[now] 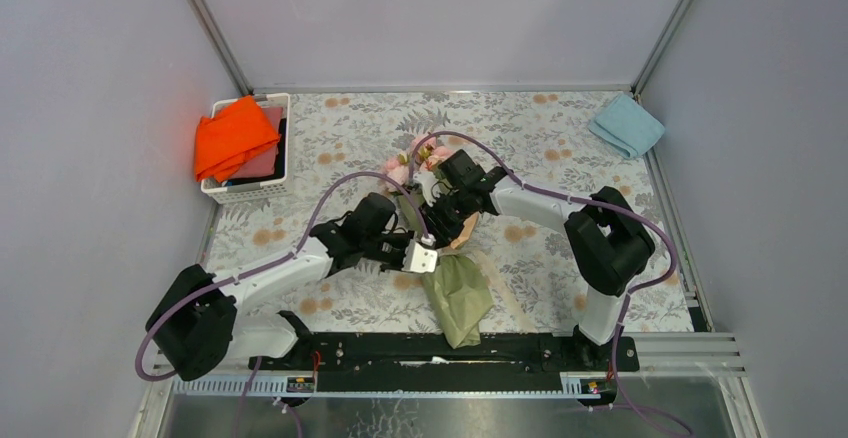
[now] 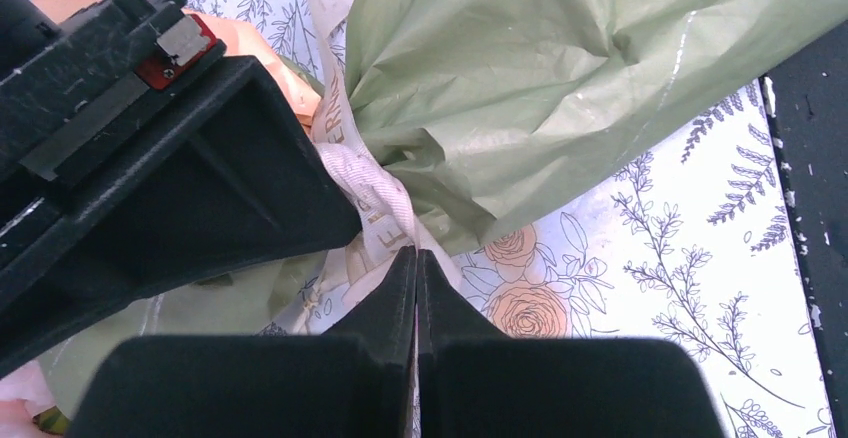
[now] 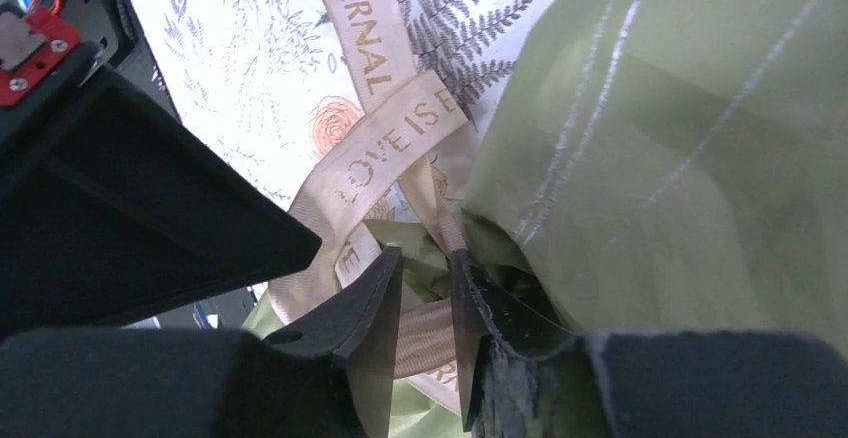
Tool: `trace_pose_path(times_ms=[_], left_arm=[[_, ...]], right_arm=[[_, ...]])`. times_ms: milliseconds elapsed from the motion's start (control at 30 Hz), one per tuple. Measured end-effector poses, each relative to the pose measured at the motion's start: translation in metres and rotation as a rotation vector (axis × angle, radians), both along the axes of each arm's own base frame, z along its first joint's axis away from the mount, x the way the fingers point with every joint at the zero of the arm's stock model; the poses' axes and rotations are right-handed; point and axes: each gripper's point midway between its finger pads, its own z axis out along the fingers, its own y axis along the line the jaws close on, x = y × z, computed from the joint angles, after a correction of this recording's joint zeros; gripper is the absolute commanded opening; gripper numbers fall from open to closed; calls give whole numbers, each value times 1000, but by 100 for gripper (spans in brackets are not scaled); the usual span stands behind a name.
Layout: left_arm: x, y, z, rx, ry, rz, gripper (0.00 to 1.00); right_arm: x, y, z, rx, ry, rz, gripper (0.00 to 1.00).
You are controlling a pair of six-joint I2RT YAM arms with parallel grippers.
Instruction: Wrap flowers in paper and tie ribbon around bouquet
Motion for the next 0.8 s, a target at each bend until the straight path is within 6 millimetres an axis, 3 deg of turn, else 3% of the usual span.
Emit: trace_pose_path(times_ms=[133,333,700,800], left_arm=[[-4,0,-1,4,-6,-24,0],[-10,-3,-3,4,-10,-57,0],[-11,-3,-3,4,-10,-61,0],[-11,-3,-3,5,-10,-60,0]], right_arm=[[-6,0,2,12,14,37,43],[-11,2,2,25,33,72,46],[-26,-1,2,32,66,164,43],[-30,-2,3,38,76,186,35]])
